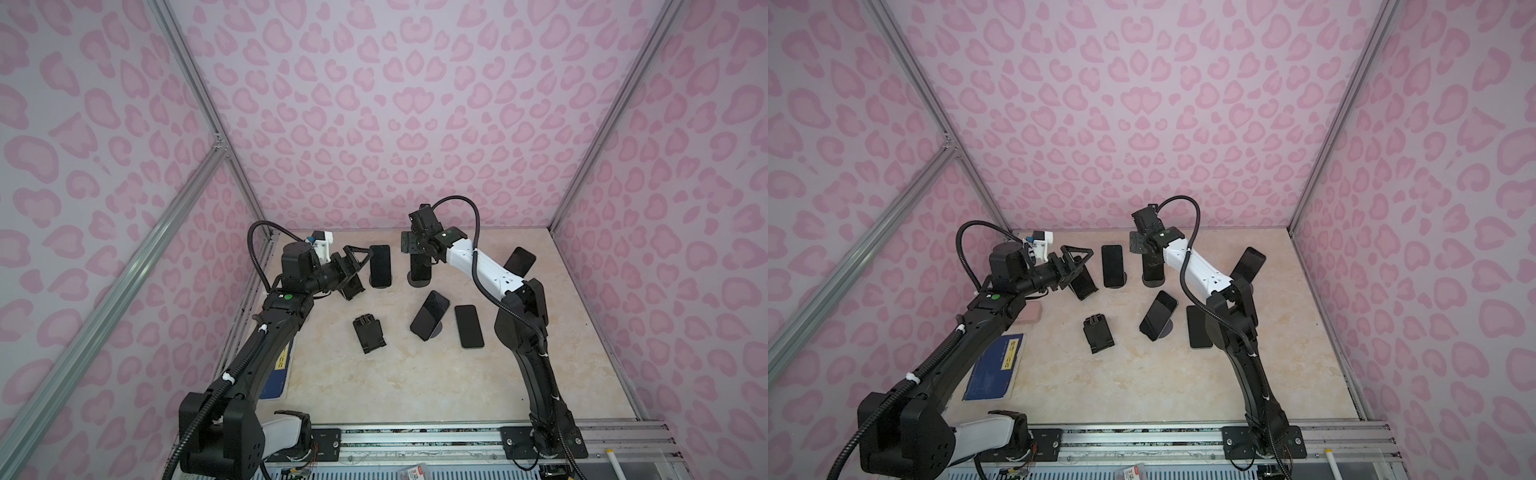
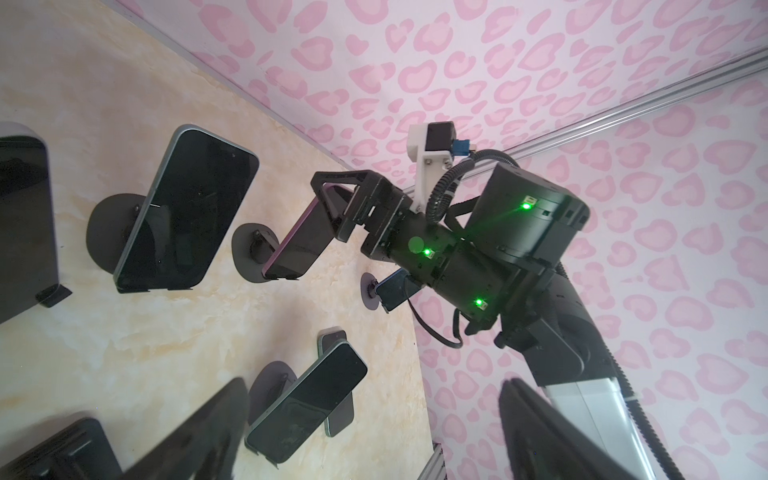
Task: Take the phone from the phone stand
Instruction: 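Lower the right gripper over the pink-edged phone and close, then lift the pink-edged phone off its stand with the right gripper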
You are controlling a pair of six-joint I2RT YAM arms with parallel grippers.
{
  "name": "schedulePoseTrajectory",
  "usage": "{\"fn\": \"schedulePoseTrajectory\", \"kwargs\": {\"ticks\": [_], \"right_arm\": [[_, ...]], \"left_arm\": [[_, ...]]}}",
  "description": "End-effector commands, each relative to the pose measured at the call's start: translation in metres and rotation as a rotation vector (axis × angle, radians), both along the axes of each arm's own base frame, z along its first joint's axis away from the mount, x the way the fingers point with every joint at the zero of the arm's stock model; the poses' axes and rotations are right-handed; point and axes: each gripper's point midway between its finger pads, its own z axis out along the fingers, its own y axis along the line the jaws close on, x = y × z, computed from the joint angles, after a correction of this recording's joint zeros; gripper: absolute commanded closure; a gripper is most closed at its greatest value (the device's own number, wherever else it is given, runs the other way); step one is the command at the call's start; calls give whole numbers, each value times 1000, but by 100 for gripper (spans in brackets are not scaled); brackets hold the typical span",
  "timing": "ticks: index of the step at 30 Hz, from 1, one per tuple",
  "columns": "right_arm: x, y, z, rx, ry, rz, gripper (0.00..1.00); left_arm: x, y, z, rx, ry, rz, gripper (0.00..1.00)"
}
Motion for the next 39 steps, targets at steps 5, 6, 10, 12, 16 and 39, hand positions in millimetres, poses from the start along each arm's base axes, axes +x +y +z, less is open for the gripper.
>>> {"fn": "schedulePoseTrajectory", "kwargs": {"ticks": [5, 6, 10, 12, 16, 39], "right_arm": [[3, -4, -13, -20, 6, -36, 7], [3, -4, -14, -20, 5, -37, 8], [4, -5, -18, -23, 7, -45, 10], [5, -5, -19, -24, 7, -47, 11], [6, -5, -21, -21, 5, -53, 15], [1, -1, -1, -18, -20, -4, 29]], "left_arm": [[0, -1, 9, -12, -41, -11, 3], [0, -1, 10, -12, -43, -11, 3], [0, -2, 10, -13, -42, -12, 3], [0, -1, 10, -12, -44, -11, 3], [1, -1, 9, -13, -41, -10, 3], [0, -1, 10, -12, -46, -12, 3]]}}
